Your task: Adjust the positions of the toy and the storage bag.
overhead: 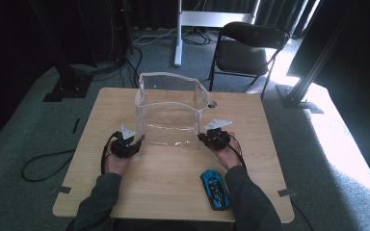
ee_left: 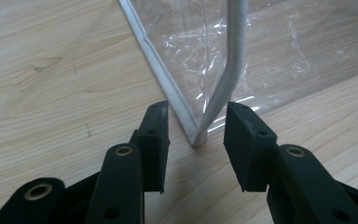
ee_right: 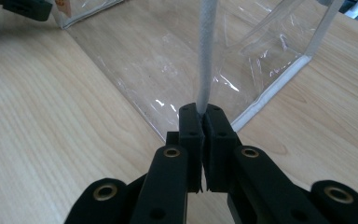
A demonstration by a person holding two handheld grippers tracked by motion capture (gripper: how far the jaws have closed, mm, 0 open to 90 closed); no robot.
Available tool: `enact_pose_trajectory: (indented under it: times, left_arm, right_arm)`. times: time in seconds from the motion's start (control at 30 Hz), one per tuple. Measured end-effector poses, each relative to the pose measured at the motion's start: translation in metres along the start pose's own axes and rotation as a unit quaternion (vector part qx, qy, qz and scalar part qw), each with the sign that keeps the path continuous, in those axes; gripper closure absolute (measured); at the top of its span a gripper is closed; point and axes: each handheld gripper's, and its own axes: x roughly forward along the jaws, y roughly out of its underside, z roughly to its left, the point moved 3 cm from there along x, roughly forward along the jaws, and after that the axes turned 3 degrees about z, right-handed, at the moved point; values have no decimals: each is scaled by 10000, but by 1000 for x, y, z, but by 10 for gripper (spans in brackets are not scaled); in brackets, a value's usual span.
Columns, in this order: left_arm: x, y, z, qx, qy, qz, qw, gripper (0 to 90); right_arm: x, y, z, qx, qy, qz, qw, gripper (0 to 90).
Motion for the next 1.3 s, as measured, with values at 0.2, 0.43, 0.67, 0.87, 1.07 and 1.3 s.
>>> enact_pose_trajectory:
  times: [0.2, 0.43, 0.67, 0.87, 1.07, 1.3]
  left_arm:
    - [0, 0, -8, 119, 51, -14, 9999, 729]
    - [-3, 1, -21, 365, 79, 14, 9993, 850]
    - [-6, 1, -37, 524, 232, 33, 9984, 859]
    - [-10, 1, -54, 647, 386, 55, 9971, 861]
    - [-14, 2, -67, 733, 521, 72, 9959, 861]
    - [-27, 4, -72, 506, 574, 48, 9971, 703]
  right_arm:
    - [-8, 8, 2, -13, -21, -25, 10000, 875]
    - [-17, 16, 7, -113, 22, -8, 9999, 875]
    - [-32, 31, 5, -65, 75, -62, 9999, 875]
    - [-46, 45, 1, 8, 136, -105, 9999, 874]
    - [-53, 52, -5, 47, 247, -88, 9996, 873]
    - [-62, 57, -6, 111, 296, -69, 9995, 755]
